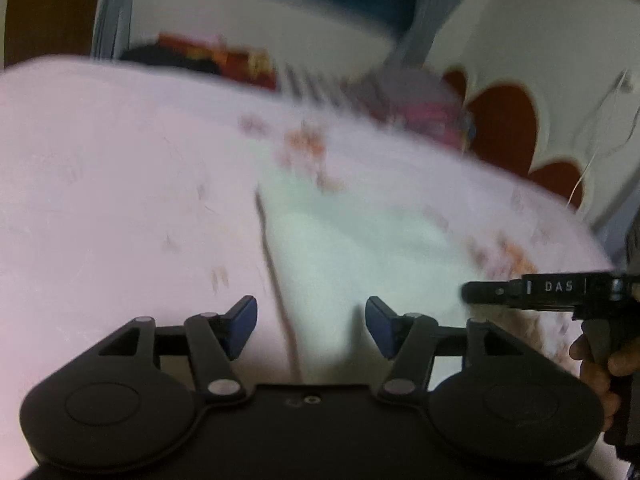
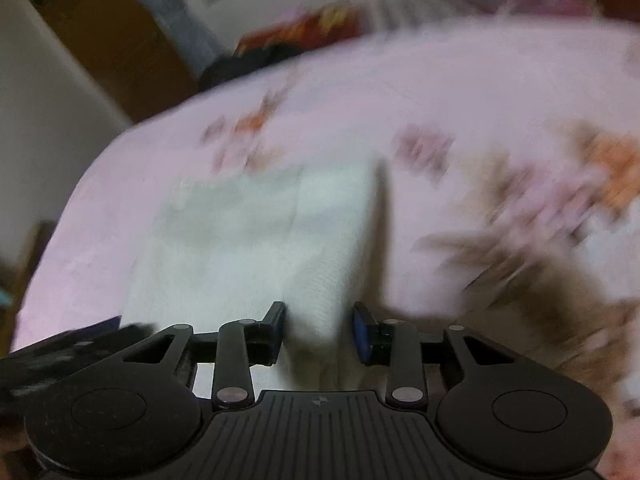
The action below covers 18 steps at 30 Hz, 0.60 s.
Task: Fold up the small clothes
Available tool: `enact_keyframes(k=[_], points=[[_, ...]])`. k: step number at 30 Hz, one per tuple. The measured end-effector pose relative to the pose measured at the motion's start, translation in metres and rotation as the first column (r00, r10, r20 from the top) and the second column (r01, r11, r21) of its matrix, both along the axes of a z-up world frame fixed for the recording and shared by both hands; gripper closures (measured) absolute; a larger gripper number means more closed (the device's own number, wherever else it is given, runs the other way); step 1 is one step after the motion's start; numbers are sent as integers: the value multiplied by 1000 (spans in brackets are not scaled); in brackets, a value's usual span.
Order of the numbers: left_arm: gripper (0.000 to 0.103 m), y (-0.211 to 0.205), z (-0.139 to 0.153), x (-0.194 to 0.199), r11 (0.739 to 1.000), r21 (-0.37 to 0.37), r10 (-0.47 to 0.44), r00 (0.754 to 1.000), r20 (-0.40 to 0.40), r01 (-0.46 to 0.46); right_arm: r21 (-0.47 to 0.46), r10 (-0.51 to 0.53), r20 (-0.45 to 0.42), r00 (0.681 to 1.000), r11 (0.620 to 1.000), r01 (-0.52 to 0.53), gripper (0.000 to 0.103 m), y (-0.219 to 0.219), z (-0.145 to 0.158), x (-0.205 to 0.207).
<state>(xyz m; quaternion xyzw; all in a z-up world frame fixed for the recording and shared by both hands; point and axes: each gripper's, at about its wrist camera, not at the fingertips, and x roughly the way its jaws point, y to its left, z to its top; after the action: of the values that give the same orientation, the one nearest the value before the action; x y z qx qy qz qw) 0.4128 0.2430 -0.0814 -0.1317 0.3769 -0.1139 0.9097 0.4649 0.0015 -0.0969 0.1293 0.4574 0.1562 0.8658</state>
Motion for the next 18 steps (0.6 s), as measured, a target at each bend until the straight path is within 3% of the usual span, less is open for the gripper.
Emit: enact_keyframes(k=[2, 4, 7, 9, 10, 12, 18], points=[[52, 3, 9, 10, 999, -26, -23, 999, 35, 24, -78, -46, 123, 991, 995, 56, 51, 1, 24, -9], [62, -7, 8, 27, 997, -10, -74, 997, 35, 75, -60, 19, 133, 991, 998, -11, 52, 12, 34, 1], [75, -20, -8, 44, 991, -35, -126, 992, 1, 126, -99, 121, 134, 984, 989, -108, 72, 38, 29, 12], [90, -28, -24, 50, 988, -28, -151, 987, -55, 150, -170, 152, 80, 985, 976, -136, 87, 49, 8, 17], [95, -30, -33, 52, 988, -46, -152, 985, -87, 149, -226, 158, 60, 986, 964, -140, 87, 50, -5, 20], [95, -22, -39, 50, 985, -129, -130, 987, -94, 117, -285, 155, 99, 983, 951, -121, 87, 47, -16, 19], [98, -18, -30, 35, 983, -147, -122, 990, -72, 110, -302, 145, 94, 985, 947, -111, 86, 41, -10, 22]])
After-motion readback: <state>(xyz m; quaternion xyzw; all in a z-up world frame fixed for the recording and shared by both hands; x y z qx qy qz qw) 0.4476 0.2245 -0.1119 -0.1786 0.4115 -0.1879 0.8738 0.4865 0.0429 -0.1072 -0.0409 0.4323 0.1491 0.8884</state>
